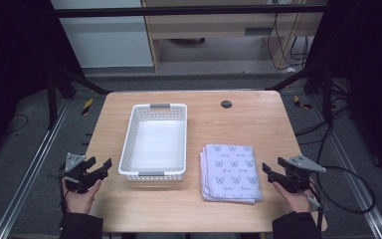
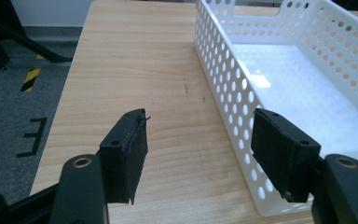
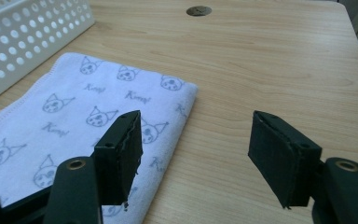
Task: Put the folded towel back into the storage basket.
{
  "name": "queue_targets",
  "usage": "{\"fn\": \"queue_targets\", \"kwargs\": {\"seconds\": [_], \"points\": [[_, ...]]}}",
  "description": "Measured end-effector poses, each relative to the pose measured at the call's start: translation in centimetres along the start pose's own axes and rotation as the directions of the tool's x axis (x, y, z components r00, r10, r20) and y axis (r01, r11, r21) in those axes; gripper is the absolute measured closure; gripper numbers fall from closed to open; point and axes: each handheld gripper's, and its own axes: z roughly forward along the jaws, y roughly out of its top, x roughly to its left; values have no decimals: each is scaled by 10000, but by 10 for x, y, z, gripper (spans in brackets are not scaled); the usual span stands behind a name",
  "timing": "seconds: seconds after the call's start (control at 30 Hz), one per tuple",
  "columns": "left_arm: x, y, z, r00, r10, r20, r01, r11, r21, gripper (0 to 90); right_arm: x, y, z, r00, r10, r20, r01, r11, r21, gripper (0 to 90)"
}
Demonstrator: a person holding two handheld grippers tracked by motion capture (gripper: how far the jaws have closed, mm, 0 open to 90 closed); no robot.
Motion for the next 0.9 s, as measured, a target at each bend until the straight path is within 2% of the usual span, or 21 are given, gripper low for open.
{"fn": "queue_targets", "kwargs": {"seconds": [0.1, 0.13, 0.33, 0.47, 0.6, 0.67, 0.9], "points": [[-4, 2, -3, 9999, 104, 40, -104, 9998, -158, 351, 1, 1, -1, 9999, -52, -127, 51, 10000, -45, 344], [-8, 3, -6, 9998, 148, 147, -143, 9993, -352, 351, 3, 2, -2, 9997, -88, -239, 86, 9999, -88, 341], [-18, 6, -12, 9986, 307, 430, -283, 9981, -556, 350, 10, 5, -4, 9975, -304, -630, 287, 9992, -277, 357], [-26, 10, -14, 9970, 423, 646, -379, 9969, -683, 333, 13, 10, -7, 9964, -445, -724, 417, 9984, -394, 378], [-33, 13, -18, 9953, 471, 847, -398, 9955, -857, 325, 14, 13, -9, 9956, -393, -845, 348, 9979, -539, 389], [-42, 16, -20, 9933, 565, 1009, -475, 9948, -896, 314, 14, 16, -11, 9949, -432, -913, 378, 9975, -595, 389], [-54, 19, -23, 9899, 739, 1211, -624, 9935, -955, 293, 15, 22, -16, 9937, -360, -1062, 266, 9957, -892, 397]]}}
